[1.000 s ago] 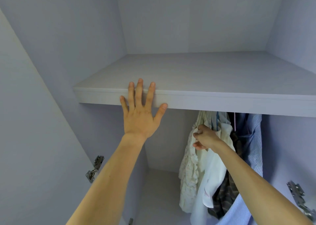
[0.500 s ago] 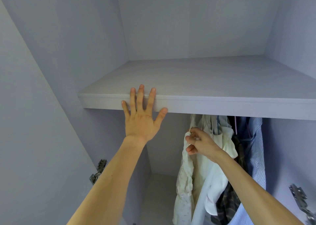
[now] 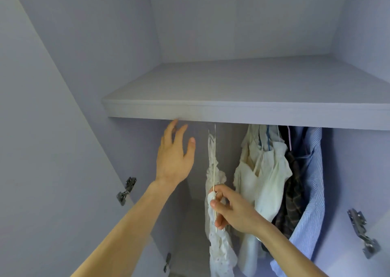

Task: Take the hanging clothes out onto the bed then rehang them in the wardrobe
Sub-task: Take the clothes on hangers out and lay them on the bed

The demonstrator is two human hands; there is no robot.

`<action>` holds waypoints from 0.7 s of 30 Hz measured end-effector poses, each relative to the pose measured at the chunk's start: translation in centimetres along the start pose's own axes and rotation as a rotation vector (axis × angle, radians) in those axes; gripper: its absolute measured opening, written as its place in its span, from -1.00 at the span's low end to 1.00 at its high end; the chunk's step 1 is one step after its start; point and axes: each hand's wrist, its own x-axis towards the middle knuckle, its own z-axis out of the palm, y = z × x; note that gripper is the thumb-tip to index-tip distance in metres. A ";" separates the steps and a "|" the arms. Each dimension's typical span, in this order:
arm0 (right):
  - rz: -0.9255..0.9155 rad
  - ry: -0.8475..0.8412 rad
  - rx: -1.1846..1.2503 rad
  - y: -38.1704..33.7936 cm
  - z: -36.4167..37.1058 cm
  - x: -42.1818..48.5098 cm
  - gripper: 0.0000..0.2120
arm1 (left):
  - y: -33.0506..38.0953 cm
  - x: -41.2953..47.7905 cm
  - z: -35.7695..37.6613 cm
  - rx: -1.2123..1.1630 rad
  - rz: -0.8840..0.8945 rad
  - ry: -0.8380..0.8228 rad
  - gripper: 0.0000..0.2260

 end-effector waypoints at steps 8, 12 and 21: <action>0.004 -0.251 0.049 1.9 6.7 -3.6 -0.90 | -1.0 -8.4 0.0 -0.493 -0.647 -0.395 -0.82; -0.026 -0.392 0.050 1.5 8.5 -4.2 -0.74 | -2.2 -12.2 -4.0 -0.474 -0.659 -0.269 -0.78; -0.547 0.126 -0.527 0.2 13.7 1.4 -0.34 | -1.0 -25.6 -17.6 -0.473 -0.840 -0.002 -0.74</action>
